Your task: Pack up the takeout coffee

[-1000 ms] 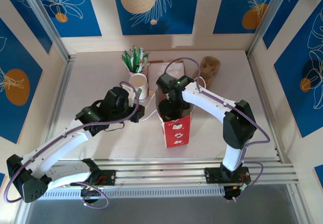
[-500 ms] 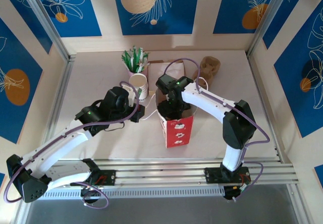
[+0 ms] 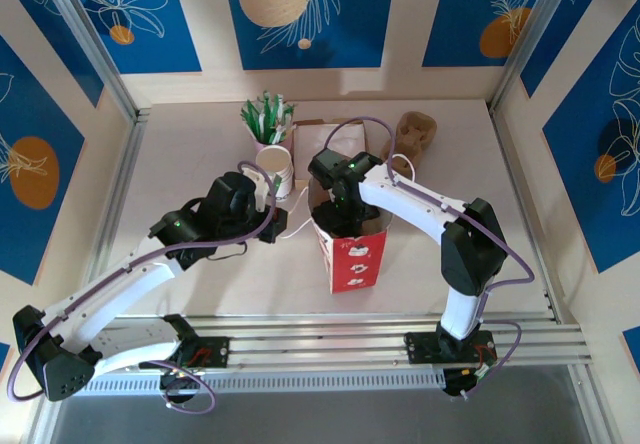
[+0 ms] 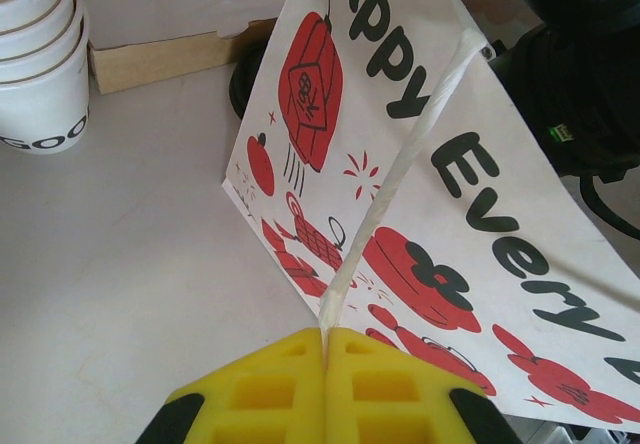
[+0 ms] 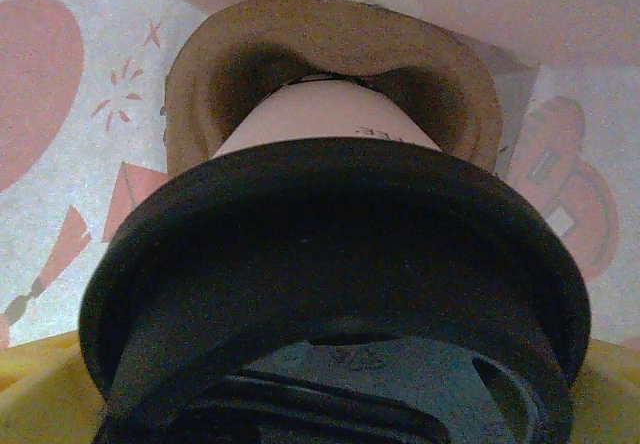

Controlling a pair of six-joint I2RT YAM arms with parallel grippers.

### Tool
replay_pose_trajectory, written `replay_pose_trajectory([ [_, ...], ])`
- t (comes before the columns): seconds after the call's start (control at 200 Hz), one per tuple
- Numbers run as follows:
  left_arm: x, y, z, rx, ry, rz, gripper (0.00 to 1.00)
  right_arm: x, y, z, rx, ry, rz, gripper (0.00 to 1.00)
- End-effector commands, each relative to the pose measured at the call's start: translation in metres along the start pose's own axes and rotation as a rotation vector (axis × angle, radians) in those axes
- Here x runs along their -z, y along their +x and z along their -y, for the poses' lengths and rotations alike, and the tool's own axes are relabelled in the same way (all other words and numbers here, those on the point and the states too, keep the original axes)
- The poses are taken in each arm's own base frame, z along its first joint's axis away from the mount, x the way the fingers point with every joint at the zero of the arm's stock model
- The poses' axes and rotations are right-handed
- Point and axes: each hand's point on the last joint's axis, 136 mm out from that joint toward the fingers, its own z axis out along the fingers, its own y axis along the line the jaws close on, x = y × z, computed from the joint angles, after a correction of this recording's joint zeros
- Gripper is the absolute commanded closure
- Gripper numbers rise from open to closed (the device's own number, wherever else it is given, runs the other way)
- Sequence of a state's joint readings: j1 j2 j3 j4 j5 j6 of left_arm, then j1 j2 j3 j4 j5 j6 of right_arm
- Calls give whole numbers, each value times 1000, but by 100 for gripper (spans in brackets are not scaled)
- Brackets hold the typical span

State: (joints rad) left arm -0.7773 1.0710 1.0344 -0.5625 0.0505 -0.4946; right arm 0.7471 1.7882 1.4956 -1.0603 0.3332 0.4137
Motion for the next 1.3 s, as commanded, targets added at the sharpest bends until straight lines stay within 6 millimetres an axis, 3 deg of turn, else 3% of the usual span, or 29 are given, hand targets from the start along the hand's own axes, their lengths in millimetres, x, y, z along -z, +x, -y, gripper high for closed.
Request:
replay_pose_trajectory([
  [0.0,3,-5,8,-29,10,4,100,5,12,4,-8,23,-38,1],
  [0.285,5,-6,10,-34,11,5,100,13,10,2,-2,18,-19,1],
  [1.295,4,-7,13,-49,5,-4,100,70,8,-14,37,-62,75,1],
])
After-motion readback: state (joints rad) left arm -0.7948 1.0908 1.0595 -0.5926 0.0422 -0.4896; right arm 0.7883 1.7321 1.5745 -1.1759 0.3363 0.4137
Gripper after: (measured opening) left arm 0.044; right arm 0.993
